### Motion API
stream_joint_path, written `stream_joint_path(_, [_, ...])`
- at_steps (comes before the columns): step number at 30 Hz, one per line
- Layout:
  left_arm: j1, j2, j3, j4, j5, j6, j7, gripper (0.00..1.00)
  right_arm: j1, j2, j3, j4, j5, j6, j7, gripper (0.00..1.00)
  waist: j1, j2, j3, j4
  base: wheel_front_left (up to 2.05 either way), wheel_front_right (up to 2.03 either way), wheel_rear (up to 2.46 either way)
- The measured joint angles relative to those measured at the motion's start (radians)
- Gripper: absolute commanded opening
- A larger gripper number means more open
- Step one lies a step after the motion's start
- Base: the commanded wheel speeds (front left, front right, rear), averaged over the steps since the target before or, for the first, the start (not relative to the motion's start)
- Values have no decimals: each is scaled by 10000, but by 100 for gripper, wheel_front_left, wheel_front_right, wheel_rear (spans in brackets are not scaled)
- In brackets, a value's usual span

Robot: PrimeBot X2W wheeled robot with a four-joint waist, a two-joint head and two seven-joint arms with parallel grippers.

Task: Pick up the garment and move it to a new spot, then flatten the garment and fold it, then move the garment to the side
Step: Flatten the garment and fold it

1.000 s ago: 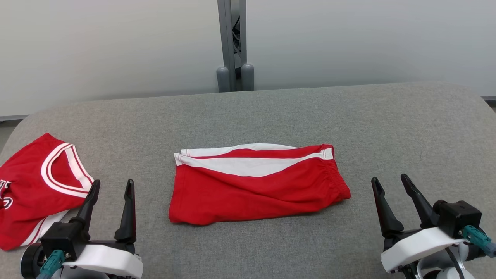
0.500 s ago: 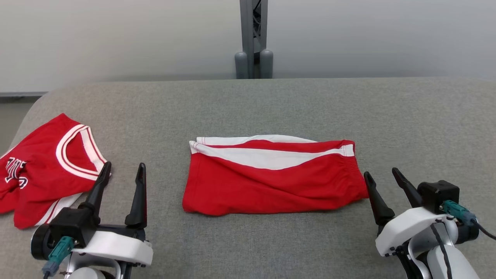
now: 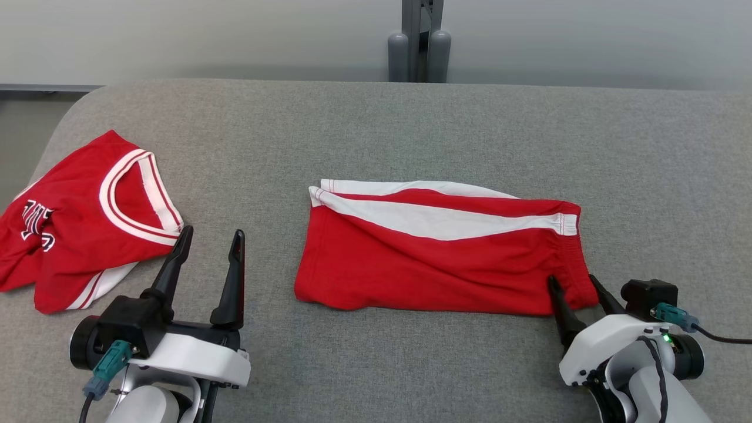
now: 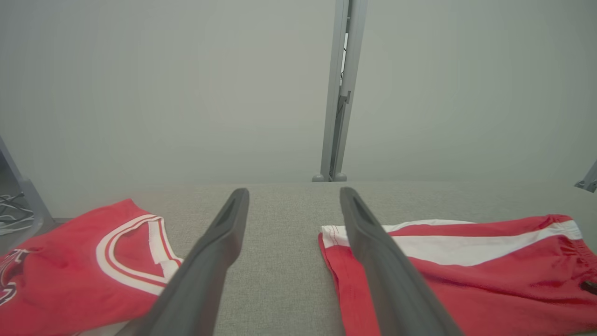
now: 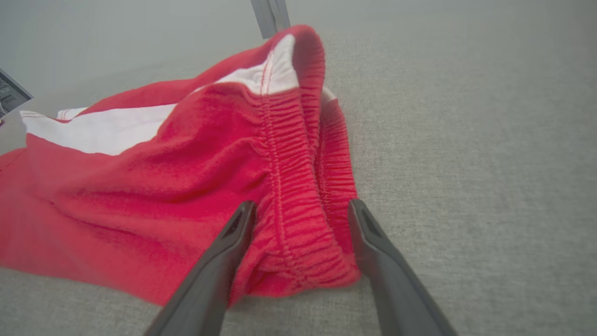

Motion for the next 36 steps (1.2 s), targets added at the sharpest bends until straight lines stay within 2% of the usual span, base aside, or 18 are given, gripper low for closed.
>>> stream_joint_path(1, [-39,4,0,4,4,-12,-4,100,-42,10,50,140,111,0,-98,100,0,0,15,-15,0,0,0])
stream_joint_path(2, [-65,10,6,10,13,-12,-6,100,-83,17,86,257,224,0,-207,52,0,0,31,-34,0,0,0])
stream_joint_path(4, [-78,19,19,33,19,-12,-19,100,-194,36,190,464,454,0,-387,0,0,0,60,-91,0,0,0])
stream_joint_path(13, [-117,8,107,10,15,17,-58,100,-280,88,199,782,1114,2,-1007,0,0,0,92,-485,0,0,0])
stream_joint_path(24, [-94,19,104,-73,-23,69,-61,100,267,-671,-669,163,926,0,-1197,0,0,0,-81,-889,0,0,0])
stream_joint_path(31, [-58,36,56,-92,-35,107,-46,100,183,-324,291,-1718,585,0,-775,0,0,0,-219,-973,0,0,0])
stream_joint_path(34, [-58,29,19,-107,-38,109,-44,100,179,-138,1143,-2667,545,0,-337,0,0,0,-230,-905,0,0,0])
stream_joint_path(36, [-58,12,-17,-109,-77,109,-44,100,127,-15,2136,-3365,633,0,88,0,0,0,-235,-777,0,0,0])
